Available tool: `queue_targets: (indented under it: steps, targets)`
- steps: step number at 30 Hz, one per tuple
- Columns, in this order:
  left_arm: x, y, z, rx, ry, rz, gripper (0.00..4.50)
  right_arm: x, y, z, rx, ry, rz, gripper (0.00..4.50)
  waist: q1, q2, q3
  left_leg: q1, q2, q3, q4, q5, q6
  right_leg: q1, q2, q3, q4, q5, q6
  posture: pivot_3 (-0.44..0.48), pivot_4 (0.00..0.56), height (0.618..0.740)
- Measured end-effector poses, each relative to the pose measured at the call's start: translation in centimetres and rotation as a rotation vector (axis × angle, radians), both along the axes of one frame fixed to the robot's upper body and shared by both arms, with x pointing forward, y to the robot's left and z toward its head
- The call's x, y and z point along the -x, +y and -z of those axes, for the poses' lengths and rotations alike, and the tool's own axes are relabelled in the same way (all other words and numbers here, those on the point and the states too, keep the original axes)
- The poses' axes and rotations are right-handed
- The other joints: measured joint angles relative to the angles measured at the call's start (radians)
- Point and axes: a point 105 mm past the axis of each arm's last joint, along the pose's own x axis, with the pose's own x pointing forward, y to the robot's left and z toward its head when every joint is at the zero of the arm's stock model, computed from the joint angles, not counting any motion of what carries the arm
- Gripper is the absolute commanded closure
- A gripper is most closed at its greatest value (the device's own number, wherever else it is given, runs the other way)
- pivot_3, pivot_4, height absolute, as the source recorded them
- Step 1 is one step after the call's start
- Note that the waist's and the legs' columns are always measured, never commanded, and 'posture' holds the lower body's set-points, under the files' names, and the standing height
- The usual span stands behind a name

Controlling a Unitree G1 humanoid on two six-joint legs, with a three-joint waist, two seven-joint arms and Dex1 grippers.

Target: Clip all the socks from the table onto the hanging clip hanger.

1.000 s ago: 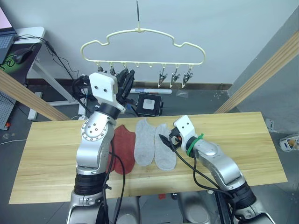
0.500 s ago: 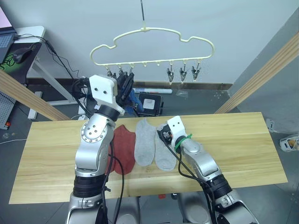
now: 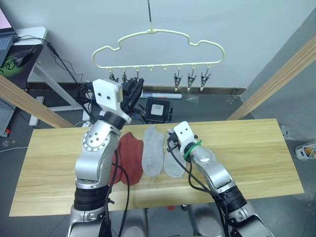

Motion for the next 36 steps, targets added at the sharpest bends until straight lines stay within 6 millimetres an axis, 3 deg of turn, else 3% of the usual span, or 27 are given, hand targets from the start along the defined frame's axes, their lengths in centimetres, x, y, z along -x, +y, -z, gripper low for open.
queue_targets:
  steps: [6,15,36]
  targets:
    - [0.3,1.0,-1.3,0.034,0.044,0.057,4.09,0.7,2.0,-4.7,-0.005,-0.177,-0.136,4.50,0.000,0.000,0.000,0.000,0.000,-0.001,-0.005,0.002,-0.003,0.000,0.000,-0.001,-0.005,0.000,0.000,-0.114,0.372,0.740]
    - [0.4,1.7,-3.2,0.137,0.120,0.150,4.09,1.1,4.3,-10.2,-0.039,-0.383,-0.232,4.50,0.002,0.000,0.000,-0.002,0.002,-0.001,-0.007,0.002,-0.004,-0.002,-0.004,-0.003,-0.006,0.000,-0.001,-0.124,0.360,0.740]
    - [1.2,1.8,-2.9,0.167,0.220,0.226,4.09,1.2,6.4,-12.2,-0.096,-0.484,-0.280,4.50,0.000,0.000,-0.001,-0.002,0.002,-0.001,-0.007,0.003,-0.005,-0.002,-0.006,-0.003,-0.005,0.001,-0.001,-0.122,0.352,0.740]
